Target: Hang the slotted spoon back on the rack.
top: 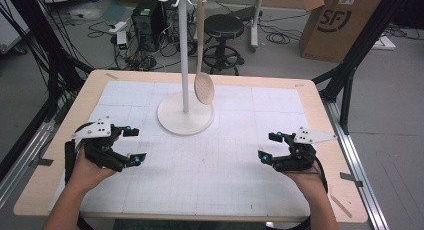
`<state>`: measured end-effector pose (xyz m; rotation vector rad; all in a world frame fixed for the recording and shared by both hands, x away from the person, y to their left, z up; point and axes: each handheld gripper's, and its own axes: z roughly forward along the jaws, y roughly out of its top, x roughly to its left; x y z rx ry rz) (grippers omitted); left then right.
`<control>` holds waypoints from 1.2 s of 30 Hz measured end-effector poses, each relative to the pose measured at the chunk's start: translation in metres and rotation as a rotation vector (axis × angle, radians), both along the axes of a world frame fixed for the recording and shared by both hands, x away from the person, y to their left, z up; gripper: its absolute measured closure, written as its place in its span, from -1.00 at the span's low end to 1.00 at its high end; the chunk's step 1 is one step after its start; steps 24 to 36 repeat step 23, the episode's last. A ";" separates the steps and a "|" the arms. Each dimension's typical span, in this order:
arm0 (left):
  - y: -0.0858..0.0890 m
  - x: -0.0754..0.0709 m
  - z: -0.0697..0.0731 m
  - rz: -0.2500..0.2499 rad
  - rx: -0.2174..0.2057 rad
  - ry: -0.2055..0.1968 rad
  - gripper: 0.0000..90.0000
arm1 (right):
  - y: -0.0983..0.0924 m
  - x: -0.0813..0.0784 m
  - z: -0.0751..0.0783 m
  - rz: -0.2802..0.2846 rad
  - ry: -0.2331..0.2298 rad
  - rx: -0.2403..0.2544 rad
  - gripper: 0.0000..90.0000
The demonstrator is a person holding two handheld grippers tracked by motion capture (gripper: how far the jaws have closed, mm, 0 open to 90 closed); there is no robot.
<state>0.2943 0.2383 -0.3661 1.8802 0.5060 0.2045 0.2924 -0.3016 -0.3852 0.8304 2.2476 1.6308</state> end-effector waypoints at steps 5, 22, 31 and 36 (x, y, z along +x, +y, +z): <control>0.002 -0.002 0.001 0.010 -0.005 -0.002 -0.76 | 0.000 0.000 -0.001 -0.003 0.006 -0.005 -0.58; 0.011 0.002 -0.005 0.059 -0.001 0.025 -0.76 | 0.000 0.002 -0.002 -0.007 0.013 0.001 -0.58; 0.011 0.002 -0.005 0.058 -0.001 0.024 -0.76 | 0.000 0.002 -0.002 -0.008 0.018 0.006 -0.58; 0.011 0.002 -0.005 0.058 -0.001 0.024 -0.76 | 0.000 0.002 -0.002 -0.008 0.018 0.006 -0.58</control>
